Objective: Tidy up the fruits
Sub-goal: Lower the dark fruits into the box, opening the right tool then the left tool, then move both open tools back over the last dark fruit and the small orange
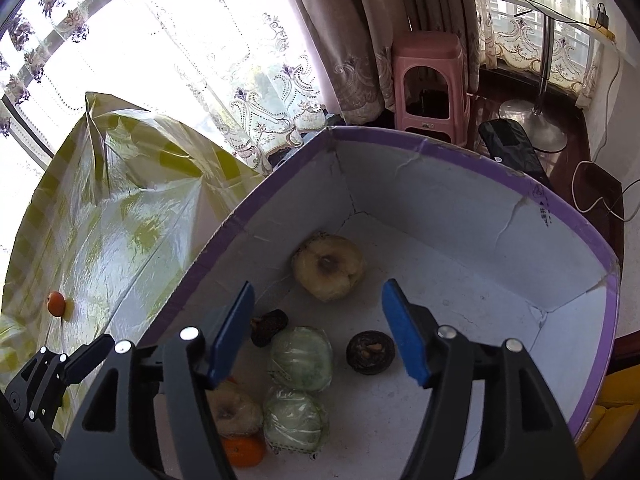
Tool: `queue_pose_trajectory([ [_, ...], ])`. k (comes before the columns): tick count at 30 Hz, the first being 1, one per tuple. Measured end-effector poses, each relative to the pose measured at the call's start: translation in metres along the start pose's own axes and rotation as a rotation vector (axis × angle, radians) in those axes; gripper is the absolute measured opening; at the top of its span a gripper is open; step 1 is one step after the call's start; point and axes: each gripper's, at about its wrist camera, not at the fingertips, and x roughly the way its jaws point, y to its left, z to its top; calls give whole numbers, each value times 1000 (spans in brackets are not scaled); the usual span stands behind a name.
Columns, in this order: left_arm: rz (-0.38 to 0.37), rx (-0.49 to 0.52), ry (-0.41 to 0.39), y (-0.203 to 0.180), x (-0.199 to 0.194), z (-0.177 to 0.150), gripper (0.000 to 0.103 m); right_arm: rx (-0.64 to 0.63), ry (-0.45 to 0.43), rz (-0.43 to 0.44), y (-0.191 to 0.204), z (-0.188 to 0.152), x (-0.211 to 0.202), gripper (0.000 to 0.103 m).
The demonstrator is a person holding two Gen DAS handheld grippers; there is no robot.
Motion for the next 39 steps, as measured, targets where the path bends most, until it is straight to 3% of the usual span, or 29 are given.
queue_pose_trajectory([
  [17,68,-286,-48,88,-46,-60,61,-130,4,72,71,-14,-6,73],
  [25,165,-486,-44,139,-65,-105,61,-204,29,111,112,-24,1,73],
  [39,259,-814,-113,224,-116,-197,61,-327,67,169,179,-43,14,73],
])
